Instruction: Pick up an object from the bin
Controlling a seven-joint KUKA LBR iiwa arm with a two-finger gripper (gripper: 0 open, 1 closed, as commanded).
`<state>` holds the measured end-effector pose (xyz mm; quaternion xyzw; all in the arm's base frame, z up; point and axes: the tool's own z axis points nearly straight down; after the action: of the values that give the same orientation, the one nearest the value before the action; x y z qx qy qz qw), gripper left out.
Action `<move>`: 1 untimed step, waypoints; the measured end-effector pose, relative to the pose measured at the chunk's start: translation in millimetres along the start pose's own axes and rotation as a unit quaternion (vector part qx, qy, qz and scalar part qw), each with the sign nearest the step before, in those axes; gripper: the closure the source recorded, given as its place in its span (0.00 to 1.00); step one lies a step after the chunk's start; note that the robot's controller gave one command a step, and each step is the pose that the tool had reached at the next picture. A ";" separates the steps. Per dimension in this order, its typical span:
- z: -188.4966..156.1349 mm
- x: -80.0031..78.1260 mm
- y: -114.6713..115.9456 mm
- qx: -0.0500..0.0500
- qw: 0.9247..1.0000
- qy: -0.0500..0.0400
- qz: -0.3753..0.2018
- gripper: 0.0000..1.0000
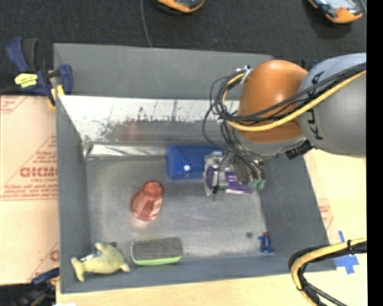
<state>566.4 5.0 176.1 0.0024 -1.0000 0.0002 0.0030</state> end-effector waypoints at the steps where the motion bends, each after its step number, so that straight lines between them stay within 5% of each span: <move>1: -4.5 -1.8 0.0 0.000 1.000 -0.004 0.000 0.00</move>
Offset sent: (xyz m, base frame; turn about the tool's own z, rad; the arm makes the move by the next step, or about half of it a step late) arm -0.0105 -0.0068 0.1673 0.0037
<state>568.2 5.0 180.5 0.0023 -1.0000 0.0002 -0.0011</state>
